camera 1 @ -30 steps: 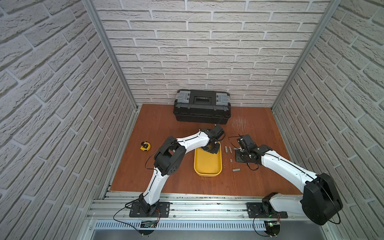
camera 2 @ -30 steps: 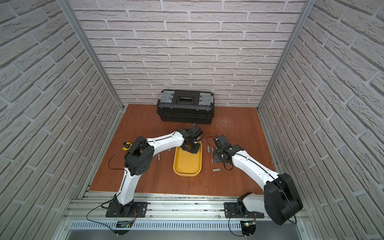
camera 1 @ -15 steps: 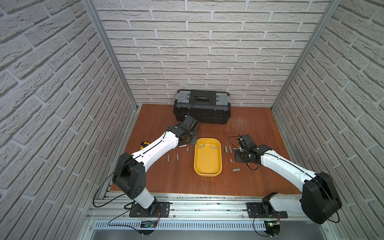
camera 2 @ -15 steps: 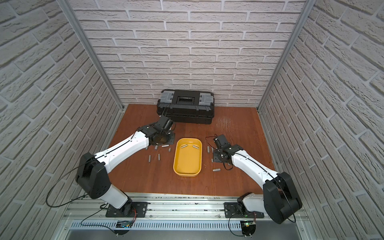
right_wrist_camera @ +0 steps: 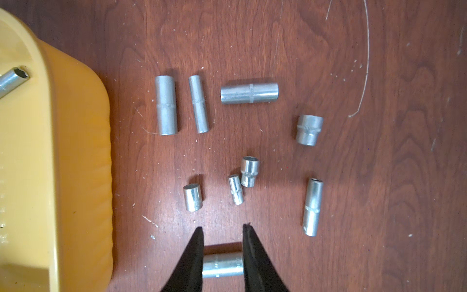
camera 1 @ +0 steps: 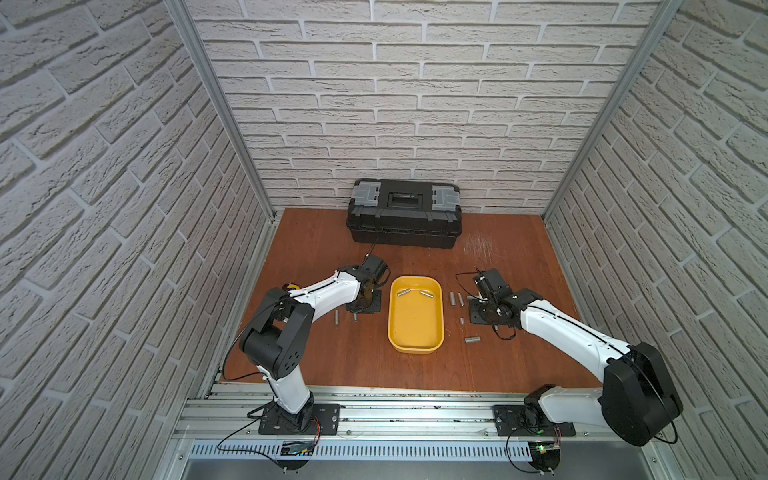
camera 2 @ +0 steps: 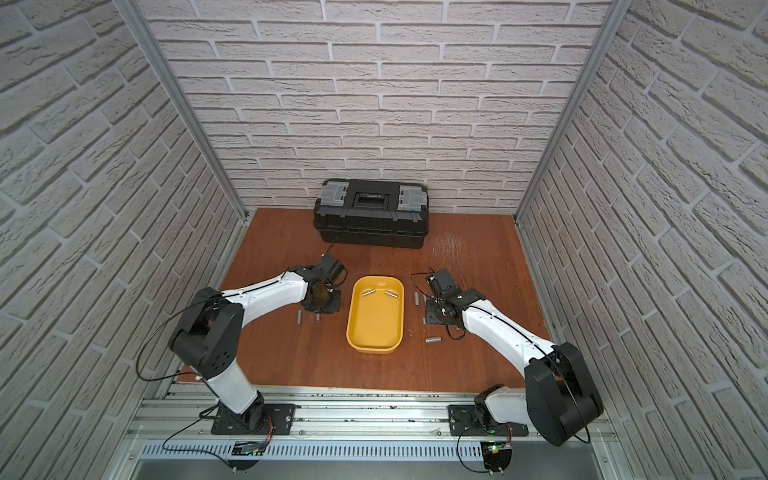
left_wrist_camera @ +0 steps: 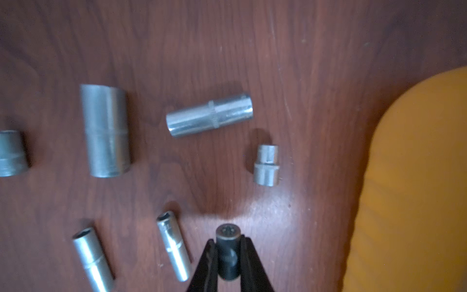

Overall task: Take out the socket from the storage box
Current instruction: Place the socket head at the center of the board.

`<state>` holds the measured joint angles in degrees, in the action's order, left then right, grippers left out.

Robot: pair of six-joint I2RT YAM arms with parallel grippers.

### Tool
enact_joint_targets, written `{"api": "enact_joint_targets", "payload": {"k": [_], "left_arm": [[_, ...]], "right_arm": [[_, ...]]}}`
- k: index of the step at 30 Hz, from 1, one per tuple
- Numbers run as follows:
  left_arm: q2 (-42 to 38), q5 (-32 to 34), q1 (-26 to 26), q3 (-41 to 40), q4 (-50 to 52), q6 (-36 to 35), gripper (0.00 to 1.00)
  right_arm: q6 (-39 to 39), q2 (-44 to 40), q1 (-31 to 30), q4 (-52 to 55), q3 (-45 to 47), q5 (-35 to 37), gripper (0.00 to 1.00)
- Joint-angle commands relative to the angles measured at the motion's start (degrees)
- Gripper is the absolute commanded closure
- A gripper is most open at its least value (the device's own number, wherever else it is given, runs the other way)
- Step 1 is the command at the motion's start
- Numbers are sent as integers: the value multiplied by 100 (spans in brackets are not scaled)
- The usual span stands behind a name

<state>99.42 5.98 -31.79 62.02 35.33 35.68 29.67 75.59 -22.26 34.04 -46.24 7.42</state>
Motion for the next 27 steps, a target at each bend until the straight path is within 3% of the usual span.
{"api": "enact_joint_targets", "payload": {"k": [1,9,20,27], "left_arm": [[119,-86,34,-67,-181,70,88],[203,-35,33,-94,-172,38,85],[119,78,33,-59,-35,75,65],[-552,325,41,177,254,139,51]], "right_arm": [[30,-56,37,-50,79,28,71],[30,-51,38,-47,67,14,71],[-61,3,38,-29,-45,-46,71],[-431,238,-238,-130,-816,-206,68]]}}
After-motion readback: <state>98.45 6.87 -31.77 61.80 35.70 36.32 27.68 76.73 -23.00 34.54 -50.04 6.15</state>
